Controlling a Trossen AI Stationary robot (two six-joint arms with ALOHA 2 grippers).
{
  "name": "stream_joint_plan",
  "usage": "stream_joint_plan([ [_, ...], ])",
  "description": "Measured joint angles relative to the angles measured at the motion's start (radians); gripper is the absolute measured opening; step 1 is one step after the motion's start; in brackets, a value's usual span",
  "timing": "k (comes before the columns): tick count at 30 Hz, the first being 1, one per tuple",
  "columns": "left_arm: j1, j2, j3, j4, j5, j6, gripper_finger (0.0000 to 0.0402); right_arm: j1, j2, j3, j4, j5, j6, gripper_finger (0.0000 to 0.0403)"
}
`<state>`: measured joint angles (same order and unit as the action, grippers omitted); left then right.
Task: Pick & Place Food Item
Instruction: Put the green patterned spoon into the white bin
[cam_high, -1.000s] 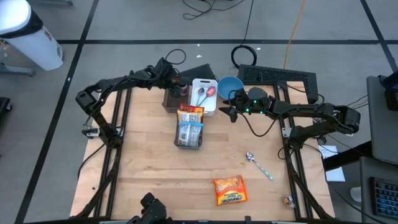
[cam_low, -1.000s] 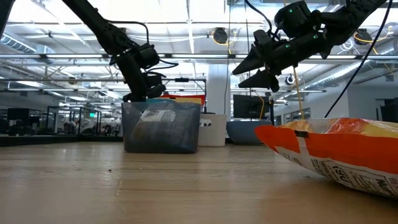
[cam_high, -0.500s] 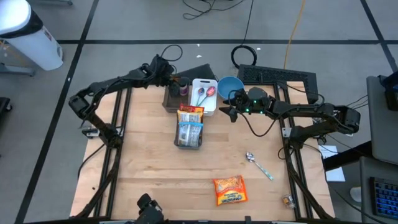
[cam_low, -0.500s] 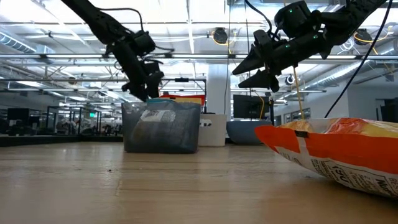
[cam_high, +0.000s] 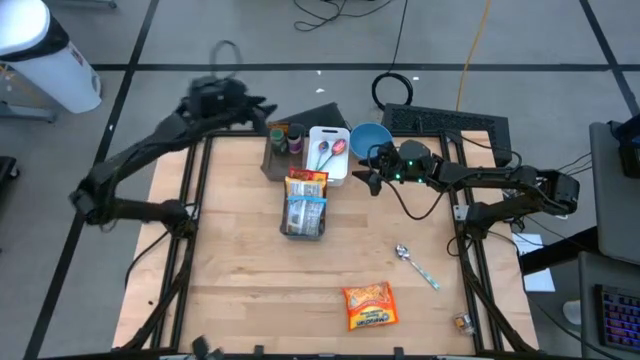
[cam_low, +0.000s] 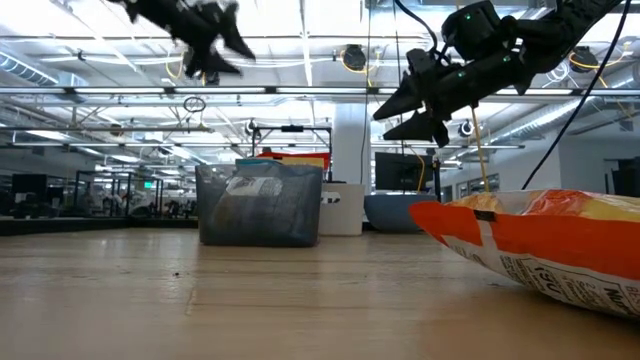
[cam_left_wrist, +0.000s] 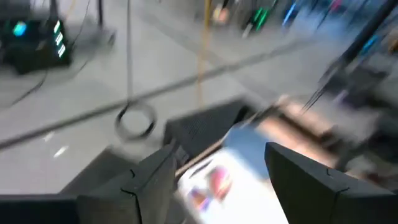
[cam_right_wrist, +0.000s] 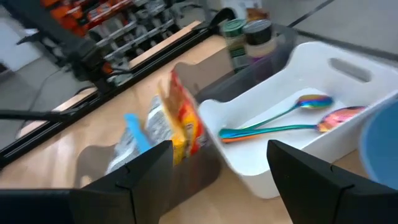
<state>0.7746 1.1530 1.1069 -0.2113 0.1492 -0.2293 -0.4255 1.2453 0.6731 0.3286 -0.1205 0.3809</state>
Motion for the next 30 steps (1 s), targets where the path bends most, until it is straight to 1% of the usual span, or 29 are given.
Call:
stream_joint_plan([
  [5,-0.039,-0.170,0.000,0.005,0.009,-0.063,0.0255,0.000,0.000,0.000,0.014,0.076,0.019,0.0254],
  [7,-0.075,-0.224,0.000,-0.025,0.009,-0.064,0.0255,0.000,0.000,0.000,0.030,0.095,0.039,0.0254],
  [10,-0.157,-0.283,0.000,-0.089,0.006,-0.025,0.0255,0.000,0.000,0.000,0.071,0.095,0.066,0.0254],
  [13,-0.264,-0.291,0.000,-0.141,-0.041,-0.028,0.0255,0.000,0.000,0.000,0.112,0.094,0.111,0.0254],
  [16,-0.377,-0.287,-0.023,-0.110,-0.096,-0.045,0.0255,0.002,0.000,0.000,0.152,0.090,0.154,0.0254],
  [18,-0.458,-0.267,-0.050,-0.029,-0.120,-0.064,0.0255,0.001,-0.001,0.000,0.189,0.056,0.175,0.0254],
  [20,-0.534,-0.236,-0.084,0.081,-0.133,-0.080,0.0255,0.002,-0.012,0.000,0.232,-0.001,0.183,0.0254],
  [22,-0.590,-0.209,-0.117,0.142,-0.148,-0.076,0.0255,0.008,-0.030,0.010,0.260,-0.058,0.183,0.0254],
  [24,-0.638,-0.180,-0.134,0.222,-0.152,-0.064,0.0255,0.017,-0.064,0.035,0.236,-0.091,0.181,0.0254],
  [26,-0.664,-0.144,-0.143,0.298,-0.150,-0.059,0.0255,0.037,-0.109,0.077,0.168,-0.091,0.154,0.0254],
  [28,-0.673,-0.107,-0.151,0.322,-0.149,-0.059,0.0255,0.061,-0.158,0.139,0.020,-0.091,0.094,0.0254],
  [30,-0.672,-0.052,-0.151,0.376,-0.151,-0.066,0.0255,0.091,-0.201,0.220,-0.175,-0.086,0.016,0.0254],
])
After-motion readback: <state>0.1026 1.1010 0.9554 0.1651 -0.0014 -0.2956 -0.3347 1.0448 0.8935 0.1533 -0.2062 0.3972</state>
